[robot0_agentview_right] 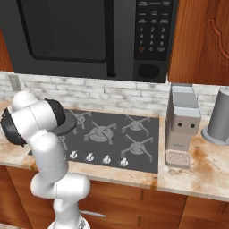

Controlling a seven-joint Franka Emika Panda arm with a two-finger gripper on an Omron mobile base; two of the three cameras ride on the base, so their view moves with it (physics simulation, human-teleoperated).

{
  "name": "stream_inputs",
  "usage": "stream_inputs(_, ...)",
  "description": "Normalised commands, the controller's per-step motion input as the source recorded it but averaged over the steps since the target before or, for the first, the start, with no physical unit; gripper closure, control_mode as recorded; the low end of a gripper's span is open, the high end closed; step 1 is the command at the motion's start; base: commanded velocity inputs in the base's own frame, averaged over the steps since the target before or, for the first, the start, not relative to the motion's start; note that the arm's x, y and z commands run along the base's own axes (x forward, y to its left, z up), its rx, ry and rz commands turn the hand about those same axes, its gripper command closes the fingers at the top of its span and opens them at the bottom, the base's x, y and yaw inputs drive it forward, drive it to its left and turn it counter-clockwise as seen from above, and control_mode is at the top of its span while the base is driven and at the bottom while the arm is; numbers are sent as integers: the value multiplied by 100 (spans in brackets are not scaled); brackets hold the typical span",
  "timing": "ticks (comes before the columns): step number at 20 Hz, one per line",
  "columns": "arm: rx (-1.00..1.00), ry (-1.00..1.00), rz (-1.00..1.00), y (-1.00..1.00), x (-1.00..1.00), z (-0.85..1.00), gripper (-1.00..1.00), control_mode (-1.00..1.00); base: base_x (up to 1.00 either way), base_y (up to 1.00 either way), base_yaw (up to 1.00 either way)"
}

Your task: Place the pan on the front left burner on the stove. Then place the tomato and the onion in the pan and turn on the front left burner.

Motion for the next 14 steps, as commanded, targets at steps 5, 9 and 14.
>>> stream_inputs(5, 11, -27, -3, -72, -94, 13, -100, -100, 0, 0, 0)
stream_inputs(9, 18, -39, -13, -94, -87, 47, -100, -100, 0, 0, 0)
stream_inputs(14, 12, -36, -16, -47, -49, 43, -100, -100, 0, 0, 0)
